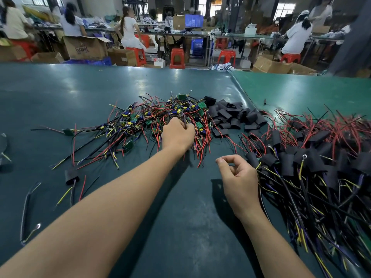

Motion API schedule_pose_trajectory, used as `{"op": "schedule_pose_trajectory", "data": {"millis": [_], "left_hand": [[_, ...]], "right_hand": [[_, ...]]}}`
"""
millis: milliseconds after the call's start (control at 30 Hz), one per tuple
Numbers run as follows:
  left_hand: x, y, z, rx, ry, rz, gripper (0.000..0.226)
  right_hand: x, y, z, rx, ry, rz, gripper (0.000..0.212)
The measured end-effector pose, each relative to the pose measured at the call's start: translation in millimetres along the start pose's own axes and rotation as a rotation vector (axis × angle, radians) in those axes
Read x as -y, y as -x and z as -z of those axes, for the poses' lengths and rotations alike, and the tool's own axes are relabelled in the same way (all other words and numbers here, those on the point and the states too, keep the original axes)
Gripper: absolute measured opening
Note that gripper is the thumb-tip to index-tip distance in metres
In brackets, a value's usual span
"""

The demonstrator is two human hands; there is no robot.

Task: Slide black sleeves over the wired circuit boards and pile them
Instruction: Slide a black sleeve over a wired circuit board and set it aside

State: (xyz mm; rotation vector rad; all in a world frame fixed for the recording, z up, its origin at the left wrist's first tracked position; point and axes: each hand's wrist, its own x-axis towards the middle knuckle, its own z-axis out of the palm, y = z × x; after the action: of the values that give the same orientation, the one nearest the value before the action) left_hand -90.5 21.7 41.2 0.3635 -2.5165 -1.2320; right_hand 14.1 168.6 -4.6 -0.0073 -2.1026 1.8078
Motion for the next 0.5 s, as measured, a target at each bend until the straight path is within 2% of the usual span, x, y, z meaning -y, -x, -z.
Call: {"op": "schedule_pose_trajectory", "data": {"millis": [100,133,200,233,300,333,400,467,500], "left_hand": [[-8,39,12,-0.065,0.25,-0.142,0.024],[-11,53,16,-0.057,0.277,-0.188,0.026],[-15,78,24,-0.001,0.262,-0.26,0.029],[-15,87,29,0.068,0.227,-0.274,0.03],[-14,100,36,0.323,0.141,-0.27,0.033],[-13,104,40,0.472,0.11,-0.268,0.033],[-11,109,45,0.678,0.119,-0.265,0.034],[-13,105,48,0.752,0.24,-0.23,0.037],[-15,100,47,0.726,0.312,-0.205,0.039]], "right_hand": [[2,-1,-2,-0.009,0.022,0.033,0.007],[3,-2,-3,-0.016,0.041,0.036,0.017],[1,-5,-3,-0.026,0.065,0.032,0.057],[0,-6,-2,-0.03,0.055,0.027,0.073],[-1,-6,0,-0.015,-0.003,0.025,0.082],[-2,-6,1,0.002,-0.025,0.032,0.077],[-4,-8,2,0.046,0.002,0.061,0.051],[-3,-7,0,0.055,0.022,0.058,0.028],[-2,-6,0,0.029,-0.027,0.043,0.021]]}}
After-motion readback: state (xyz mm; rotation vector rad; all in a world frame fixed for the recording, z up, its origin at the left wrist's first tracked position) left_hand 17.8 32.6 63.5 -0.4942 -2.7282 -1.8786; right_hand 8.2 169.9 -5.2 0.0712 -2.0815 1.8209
